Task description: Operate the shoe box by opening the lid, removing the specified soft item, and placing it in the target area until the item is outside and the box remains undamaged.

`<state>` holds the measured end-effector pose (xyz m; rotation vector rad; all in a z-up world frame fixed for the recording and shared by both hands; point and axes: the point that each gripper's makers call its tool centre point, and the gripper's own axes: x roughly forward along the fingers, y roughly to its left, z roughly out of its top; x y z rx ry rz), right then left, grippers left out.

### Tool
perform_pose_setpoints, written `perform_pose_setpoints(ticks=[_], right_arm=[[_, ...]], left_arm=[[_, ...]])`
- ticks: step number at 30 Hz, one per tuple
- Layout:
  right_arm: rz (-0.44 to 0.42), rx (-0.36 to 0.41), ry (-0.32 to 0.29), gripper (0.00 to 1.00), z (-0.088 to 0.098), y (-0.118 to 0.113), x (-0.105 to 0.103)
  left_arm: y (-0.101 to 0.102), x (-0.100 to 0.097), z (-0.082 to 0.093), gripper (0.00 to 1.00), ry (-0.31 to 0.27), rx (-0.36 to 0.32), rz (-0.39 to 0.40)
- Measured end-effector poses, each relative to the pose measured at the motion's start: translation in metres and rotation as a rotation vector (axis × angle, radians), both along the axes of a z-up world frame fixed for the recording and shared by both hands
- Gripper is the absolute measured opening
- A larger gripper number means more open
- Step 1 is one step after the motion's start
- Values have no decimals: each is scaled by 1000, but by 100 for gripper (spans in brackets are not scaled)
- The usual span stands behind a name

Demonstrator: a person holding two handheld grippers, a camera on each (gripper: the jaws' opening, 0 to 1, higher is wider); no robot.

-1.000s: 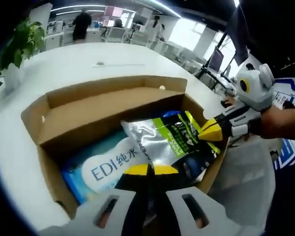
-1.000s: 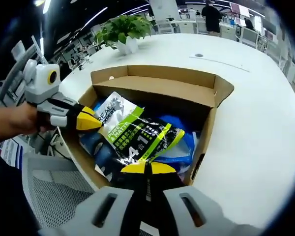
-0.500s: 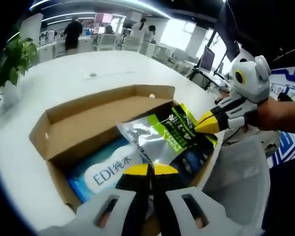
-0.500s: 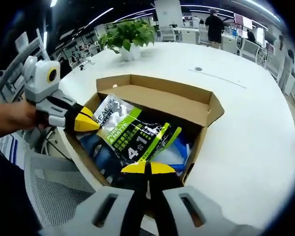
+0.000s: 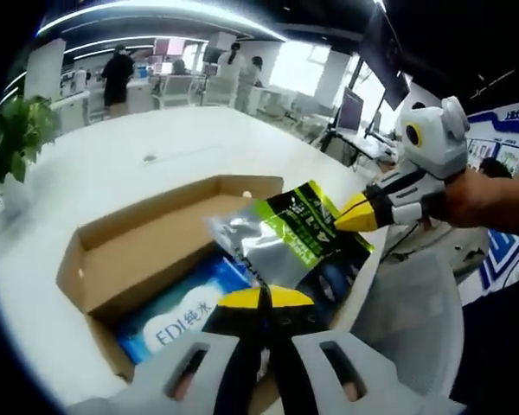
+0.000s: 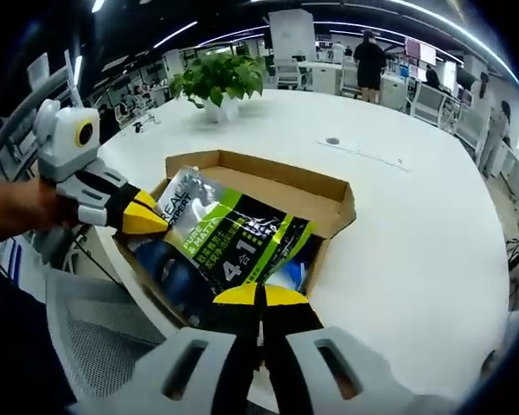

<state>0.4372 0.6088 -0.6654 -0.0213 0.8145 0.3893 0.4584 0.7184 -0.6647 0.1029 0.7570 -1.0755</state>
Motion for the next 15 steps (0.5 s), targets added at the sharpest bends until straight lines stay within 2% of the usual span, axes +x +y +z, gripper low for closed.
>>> perform_pose_setpoints(ticks=[9,15], right_arm=[[-18,-2,-13,0,4,-35,-4],[-31,-6,-17,0,2,-68,-3]], left_arm=[[-37,-4,5,0,-10,2,-21],[-65,-5,4,0,-16,11,-42]])
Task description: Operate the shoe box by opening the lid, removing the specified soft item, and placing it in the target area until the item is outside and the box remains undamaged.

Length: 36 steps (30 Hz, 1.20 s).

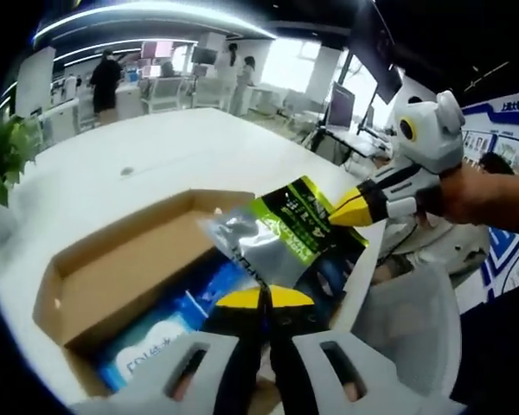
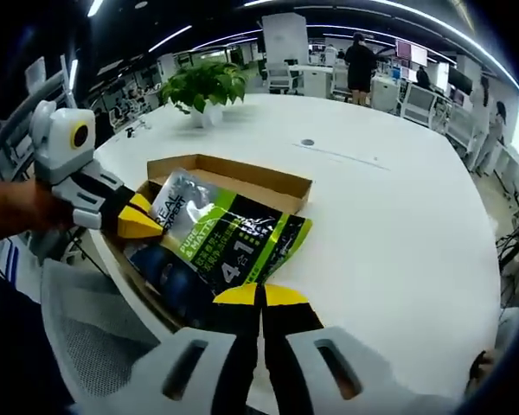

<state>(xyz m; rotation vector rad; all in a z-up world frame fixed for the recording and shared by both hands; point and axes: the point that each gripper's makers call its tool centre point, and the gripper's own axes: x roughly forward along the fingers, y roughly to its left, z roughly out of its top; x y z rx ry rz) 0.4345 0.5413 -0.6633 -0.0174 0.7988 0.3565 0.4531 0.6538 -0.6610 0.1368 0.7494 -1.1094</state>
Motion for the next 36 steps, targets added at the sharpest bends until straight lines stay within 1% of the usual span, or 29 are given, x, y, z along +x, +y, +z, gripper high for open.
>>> perform_pose_setpoints(ticks=[3,8,13,19,24,29,36], right_arm=[[-5,-1,1,0,-1,-12,1],[-18,4,2,0,-5,-37,0],[-29,6,8,0,-11,-56,-2],[-49,7,13,0,-17,-88,-6],[-64,6,12,0,-21,-110,-8],[-74,12,17,0,-27,-125,-8],[-73,20,27,0,-41,-136,0]], left_arm=[[-17,0,-3,0,1,8,-10],[-36,-3,-4,0,0,11,-28],[-59,-7,-11,0,3,22,-43],[-90,-9,-19,0,5,32,-70],[-112,-12,-24,0,1,41,-86],[-128,-10,-33,0,8,57,-89],[-138,-3,-43,0,7,88,-94]])
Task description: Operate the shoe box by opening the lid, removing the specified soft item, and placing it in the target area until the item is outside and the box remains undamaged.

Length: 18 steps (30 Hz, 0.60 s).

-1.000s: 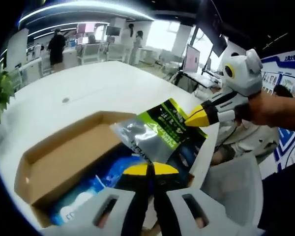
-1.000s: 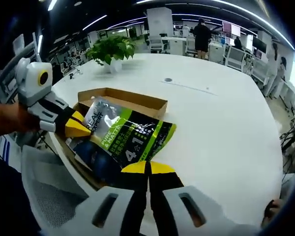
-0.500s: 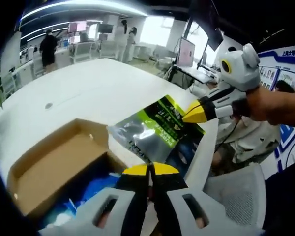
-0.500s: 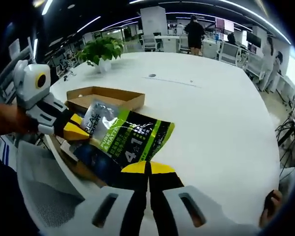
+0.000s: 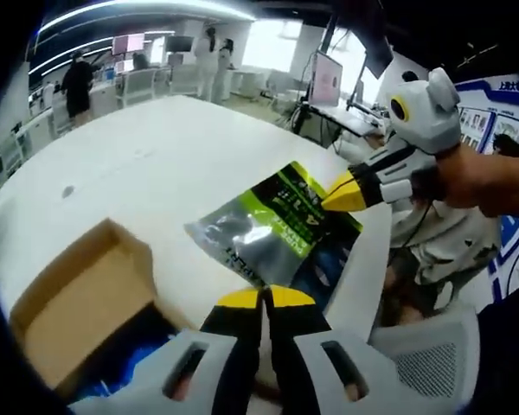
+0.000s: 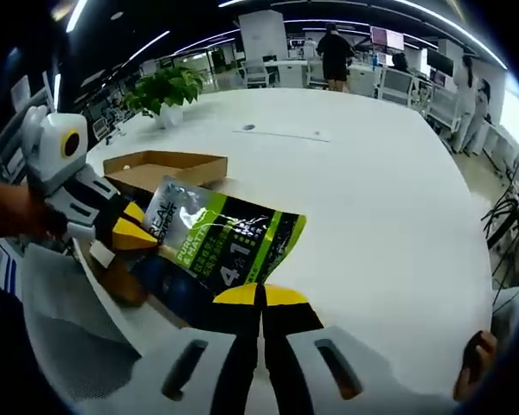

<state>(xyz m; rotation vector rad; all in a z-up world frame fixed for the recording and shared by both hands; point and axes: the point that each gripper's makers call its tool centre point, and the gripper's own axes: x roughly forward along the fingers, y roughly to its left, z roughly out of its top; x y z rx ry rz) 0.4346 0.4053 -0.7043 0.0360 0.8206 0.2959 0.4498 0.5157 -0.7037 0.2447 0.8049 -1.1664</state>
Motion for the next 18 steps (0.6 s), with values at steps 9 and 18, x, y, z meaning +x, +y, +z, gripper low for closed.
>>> perform_pose_setpoints(ticks=[9,18], right_arm=[[2,2,16,0,-15,-8,21],[3,8,31,0,-26,-14,38]], left_arm=[[-9,21,-16,0,0,46,10],[-14,33,-29,0,-4,81,-1]])
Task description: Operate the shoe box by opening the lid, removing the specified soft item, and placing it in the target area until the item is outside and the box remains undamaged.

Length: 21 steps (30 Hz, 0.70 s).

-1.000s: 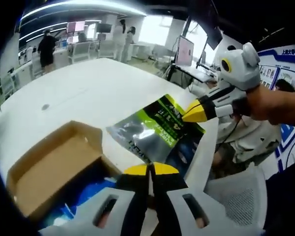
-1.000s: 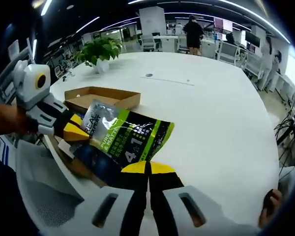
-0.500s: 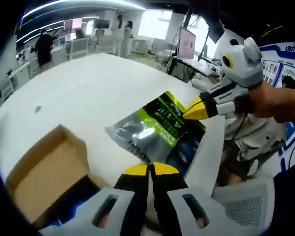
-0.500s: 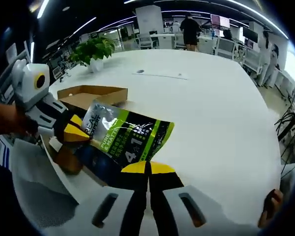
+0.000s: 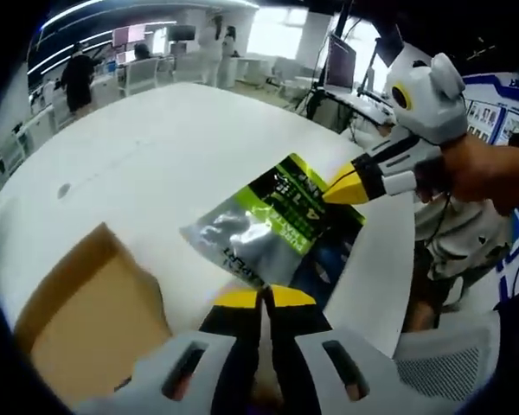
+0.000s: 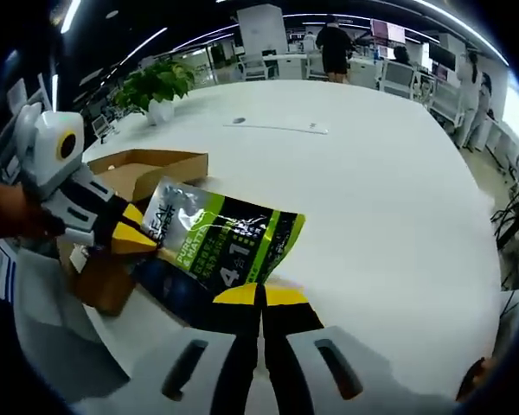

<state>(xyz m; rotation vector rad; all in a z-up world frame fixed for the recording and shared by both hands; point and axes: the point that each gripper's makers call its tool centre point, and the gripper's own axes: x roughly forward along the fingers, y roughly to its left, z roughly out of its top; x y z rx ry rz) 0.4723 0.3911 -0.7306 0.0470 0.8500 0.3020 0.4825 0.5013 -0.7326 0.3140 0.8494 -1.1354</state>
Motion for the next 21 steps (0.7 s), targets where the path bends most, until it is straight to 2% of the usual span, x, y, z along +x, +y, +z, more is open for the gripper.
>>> perform_pose_setpoints(ticks=[6,9,11,15,21], right_arm=[[-5,-2,18,0,-12,-5,1],[-15,1,30,0,-19,-10,2],[-19,4,37,0,-24,-12,2],[-14,16,47,0,-33,-11,2],[-19,17,45,0,-38,-13,3]], left_arm=[[-5,2,-8,0,-12,30,-13],[-7,6,-8,2,-31,39,-13],[-5,9,-11,5,-60,73,-21],[-7,7,-18,2,-81,94,-55],[-10,8,-16,1,-54,72,-32]])
